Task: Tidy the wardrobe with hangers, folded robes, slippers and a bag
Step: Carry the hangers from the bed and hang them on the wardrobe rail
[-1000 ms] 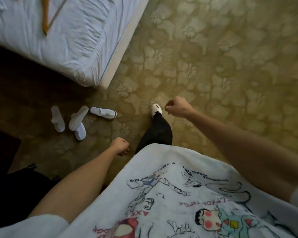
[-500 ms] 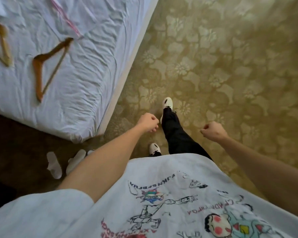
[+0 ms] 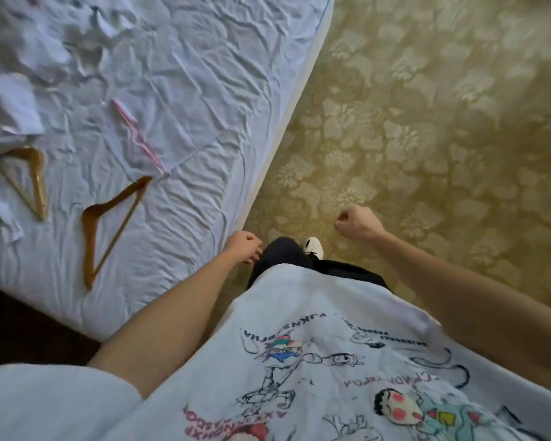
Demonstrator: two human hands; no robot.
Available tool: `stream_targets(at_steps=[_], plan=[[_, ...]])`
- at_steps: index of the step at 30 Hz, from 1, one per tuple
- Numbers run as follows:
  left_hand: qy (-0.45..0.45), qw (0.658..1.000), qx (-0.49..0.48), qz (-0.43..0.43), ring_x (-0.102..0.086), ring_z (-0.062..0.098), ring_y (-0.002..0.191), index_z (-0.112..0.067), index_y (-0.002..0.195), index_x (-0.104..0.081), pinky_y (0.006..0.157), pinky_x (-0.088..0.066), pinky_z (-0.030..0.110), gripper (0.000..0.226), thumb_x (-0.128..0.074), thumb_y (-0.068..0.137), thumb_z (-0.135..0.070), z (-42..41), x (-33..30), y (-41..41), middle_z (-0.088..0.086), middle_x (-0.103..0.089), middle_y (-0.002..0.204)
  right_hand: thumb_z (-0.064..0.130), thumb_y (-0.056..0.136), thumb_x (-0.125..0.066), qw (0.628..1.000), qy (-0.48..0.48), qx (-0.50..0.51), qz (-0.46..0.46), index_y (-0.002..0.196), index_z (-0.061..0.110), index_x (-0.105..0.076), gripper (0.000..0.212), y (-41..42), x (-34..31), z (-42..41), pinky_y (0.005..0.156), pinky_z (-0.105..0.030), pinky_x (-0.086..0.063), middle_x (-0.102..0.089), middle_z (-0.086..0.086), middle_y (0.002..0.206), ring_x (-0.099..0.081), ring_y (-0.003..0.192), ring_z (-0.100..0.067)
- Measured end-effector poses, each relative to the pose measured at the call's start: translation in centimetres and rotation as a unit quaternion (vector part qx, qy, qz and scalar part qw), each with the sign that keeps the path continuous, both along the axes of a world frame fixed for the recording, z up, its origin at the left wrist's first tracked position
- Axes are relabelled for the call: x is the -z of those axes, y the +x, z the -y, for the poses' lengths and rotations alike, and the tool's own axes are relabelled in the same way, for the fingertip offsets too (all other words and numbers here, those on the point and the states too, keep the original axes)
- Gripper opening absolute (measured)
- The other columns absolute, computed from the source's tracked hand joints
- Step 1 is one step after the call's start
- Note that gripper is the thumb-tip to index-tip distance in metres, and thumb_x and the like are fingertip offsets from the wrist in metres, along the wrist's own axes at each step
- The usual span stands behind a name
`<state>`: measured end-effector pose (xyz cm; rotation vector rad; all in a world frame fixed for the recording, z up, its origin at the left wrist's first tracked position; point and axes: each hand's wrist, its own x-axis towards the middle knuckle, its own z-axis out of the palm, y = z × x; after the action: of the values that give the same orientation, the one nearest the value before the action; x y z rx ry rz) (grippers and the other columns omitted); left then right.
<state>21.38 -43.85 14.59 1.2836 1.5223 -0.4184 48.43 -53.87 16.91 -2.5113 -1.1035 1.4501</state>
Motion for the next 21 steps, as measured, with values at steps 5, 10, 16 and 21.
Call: stream_targets(at_steps=[5,10,16,21], plan=[[-0.019,0.99,-0.14,-0.03,-0.066,0.02,0.069,0.002,0.105,-0.068,0.057,-0.052,0.026,0.023,-0.053,0.101,-0.015,-6.2,0.9,-2.1,0.012,-0.071,0.089,0.02,0.088,-0.057,0.993,0.038,-0.112,-0.027,0.094,0.005,-0.073,0.024,-0.9,-1.5,-14.3,0.073,-0.038,-0.059,-0.074,-0.011,0.089,-0.07,0.082,-0.027],[-0.047,0.97,-0.237,-0.026,-0.063,0.019,0.065,0.004,0.103,-0.068,0.055,-0.05,0.026,0.023,-0.053,0.099,-0.013,-12.4,2.9,-2.7,0.013,-0.07,0.086,0.023,0.088,-0.059,0.977,0.055,-0.203,-0.037,0.098,0.011,-0.073,0.021,-1.8,-1.1,-26.6,0.076,-0.037,-0.058,-0.072,-0.007,0.092,-0.068,0.085,-0.025],[-0.054,0.944,-0.326,0.004,-0.064,0.018,0.059,-0.003,0.089,-0.068,0.05,-0.047,0.025,0.02,-0.052,0.096,-0.014,-22.2,3.2,-0.2,0.01,-0.071,0.079,0.023,0.09,-0.058,0.957,-0.001,-0.289,0.01,0.097,0.016,-0.073,0.017,1.8,-0.3,-37.5,0.078,-0.034,-0.058,-0.073,-0.002,0.092,-0.068,0.085,-0.019],[-0.028,0.908,-0.411,0.071,-0.059,0.018,0.054,-0.003,0.081,-0.064,0.043,-0.043,0.023,0.018,-0.053,0.092,-0.012,-30.0,1.6,3.1,0.012,-0.066,0.077,0.019,0.092,-0.059,0.936,-0.04,-0.346,0.049,0.098,0.014,-0.072,0.015,5.9,0.2,-45.1,0.074,-0.029,-0.053,-0.072,-0.002,0.091,-0.067,0.086,-0.019]])
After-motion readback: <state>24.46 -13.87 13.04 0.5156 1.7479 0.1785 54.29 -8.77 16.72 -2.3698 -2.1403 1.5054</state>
